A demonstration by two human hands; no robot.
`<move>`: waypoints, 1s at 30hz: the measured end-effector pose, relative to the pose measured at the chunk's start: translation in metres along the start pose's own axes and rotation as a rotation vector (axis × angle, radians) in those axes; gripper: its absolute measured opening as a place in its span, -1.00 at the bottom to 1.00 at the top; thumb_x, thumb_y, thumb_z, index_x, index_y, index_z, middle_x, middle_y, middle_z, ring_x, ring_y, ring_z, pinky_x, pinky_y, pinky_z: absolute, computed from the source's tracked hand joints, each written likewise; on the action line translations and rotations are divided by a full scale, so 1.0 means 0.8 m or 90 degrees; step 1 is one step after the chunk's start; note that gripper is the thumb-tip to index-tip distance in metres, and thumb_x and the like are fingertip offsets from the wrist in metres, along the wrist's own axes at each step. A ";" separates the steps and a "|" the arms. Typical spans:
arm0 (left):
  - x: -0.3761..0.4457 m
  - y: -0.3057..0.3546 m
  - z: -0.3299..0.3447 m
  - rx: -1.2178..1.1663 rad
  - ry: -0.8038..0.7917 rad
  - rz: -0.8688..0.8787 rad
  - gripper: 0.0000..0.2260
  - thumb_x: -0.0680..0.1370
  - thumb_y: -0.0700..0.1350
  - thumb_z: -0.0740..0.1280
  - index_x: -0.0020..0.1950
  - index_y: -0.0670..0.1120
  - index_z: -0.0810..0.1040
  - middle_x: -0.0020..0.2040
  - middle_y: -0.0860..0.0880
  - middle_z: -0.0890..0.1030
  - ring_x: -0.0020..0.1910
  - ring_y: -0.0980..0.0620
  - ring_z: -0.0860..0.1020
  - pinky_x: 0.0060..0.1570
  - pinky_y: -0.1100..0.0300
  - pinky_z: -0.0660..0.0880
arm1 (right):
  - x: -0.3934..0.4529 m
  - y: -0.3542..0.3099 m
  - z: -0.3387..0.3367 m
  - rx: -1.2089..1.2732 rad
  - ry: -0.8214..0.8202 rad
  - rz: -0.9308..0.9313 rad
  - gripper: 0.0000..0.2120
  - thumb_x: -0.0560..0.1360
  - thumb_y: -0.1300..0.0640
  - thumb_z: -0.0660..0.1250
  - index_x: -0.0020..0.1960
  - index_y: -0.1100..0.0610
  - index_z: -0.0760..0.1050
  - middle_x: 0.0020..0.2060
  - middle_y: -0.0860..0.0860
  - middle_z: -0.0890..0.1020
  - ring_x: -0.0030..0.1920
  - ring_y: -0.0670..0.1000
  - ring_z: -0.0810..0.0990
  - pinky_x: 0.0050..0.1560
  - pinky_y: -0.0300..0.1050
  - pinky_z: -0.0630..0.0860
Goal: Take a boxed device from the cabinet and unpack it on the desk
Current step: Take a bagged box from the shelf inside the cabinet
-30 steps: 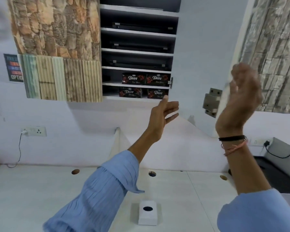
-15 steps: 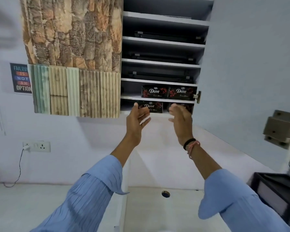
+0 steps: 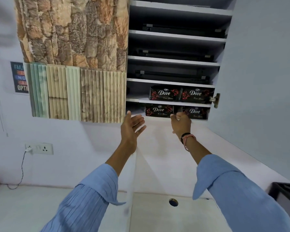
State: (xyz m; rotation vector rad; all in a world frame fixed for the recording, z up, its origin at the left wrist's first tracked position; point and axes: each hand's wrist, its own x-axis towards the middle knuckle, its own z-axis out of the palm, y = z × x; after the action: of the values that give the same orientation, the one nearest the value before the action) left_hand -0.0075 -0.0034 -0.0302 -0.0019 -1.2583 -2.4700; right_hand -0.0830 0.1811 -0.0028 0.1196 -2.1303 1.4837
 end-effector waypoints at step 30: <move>-0.027 -0.001 0.003 -0.010 0.074 -0.029 -0.49 0.65 0.16 0.21 0.21 -0.28 0.63 0.15 -0.27 0.70 0.17 -0.24 0.66 0.14 -0.05 0.62 | -0.005 0.010 0.003 -0.101 -0.028 -0.146 -0.85 0.56 0.27 0.29 -0.04 0.22 0.64 0.09 0.18 0.57 0.01 0.21 0.60 -0.01 0.05 0.57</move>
State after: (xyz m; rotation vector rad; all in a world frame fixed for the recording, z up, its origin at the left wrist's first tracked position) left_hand 0.0122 0.0059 -0.0327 0.1658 -1.2029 -2.4784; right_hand -0.0834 0.1816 -0.0118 0.3298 -2.1775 1.1881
